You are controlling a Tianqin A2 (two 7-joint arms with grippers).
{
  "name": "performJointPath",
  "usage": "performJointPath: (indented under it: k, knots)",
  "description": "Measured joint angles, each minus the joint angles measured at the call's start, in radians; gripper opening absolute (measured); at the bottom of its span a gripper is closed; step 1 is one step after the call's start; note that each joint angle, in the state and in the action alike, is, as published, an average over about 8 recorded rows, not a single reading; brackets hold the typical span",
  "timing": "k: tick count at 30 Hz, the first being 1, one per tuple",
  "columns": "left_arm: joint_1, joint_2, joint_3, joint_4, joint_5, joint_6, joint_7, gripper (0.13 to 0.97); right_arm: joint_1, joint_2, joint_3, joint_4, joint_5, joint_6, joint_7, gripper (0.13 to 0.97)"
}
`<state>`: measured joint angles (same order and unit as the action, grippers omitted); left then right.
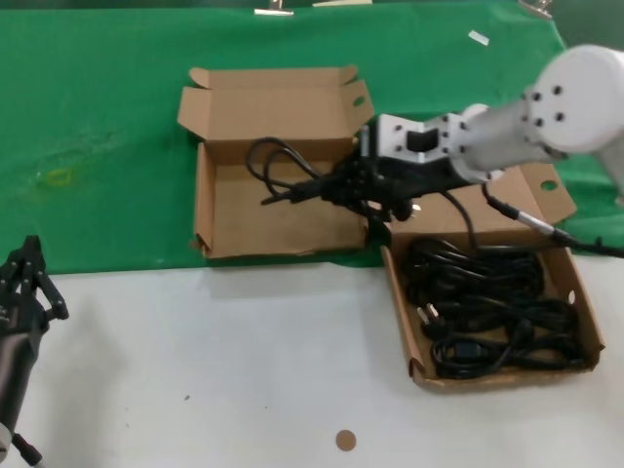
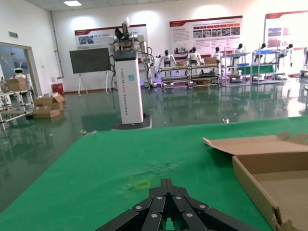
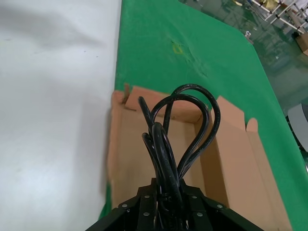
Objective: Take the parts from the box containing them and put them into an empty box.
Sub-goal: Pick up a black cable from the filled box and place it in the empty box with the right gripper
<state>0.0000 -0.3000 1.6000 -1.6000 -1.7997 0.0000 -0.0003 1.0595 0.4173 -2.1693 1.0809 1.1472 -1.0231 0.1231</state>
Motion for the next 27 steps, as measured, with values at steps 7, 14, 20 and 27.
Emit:
performJointPath:
  k: [7, 14, 20, 27]
  knots:
    - [0.0, 0.0, 0.0, 0.0, 0.0, 0.0, 0.0, 0.144, 0.065, -0.109, -0.026, -0.142, -0.015, 0.047, -0.044, 0.225]
    - [0.0, 0.0, 0.0, 0.0, 0.0, 0.0, 0.0, 0.144, 0.109, -0.195, -0.044, -0.264, -0.019, 0.095, -0.093, 0.225]
    - [0.0, 0.0, 0.0, 0.0, 0.0, 0.0, 0.0, 0.144, 0.141, -0.24, -0.05, -0.361, -0.016, 0.134, -0.148, 0.225]
    - [0.0, 0.0, 0.0, 0.0, 0.0, 0.0, 0.0, 0.144, 0.168, -0.263, -0.052, -0.449, -0.008, 0.16, -0.201, 0.224]
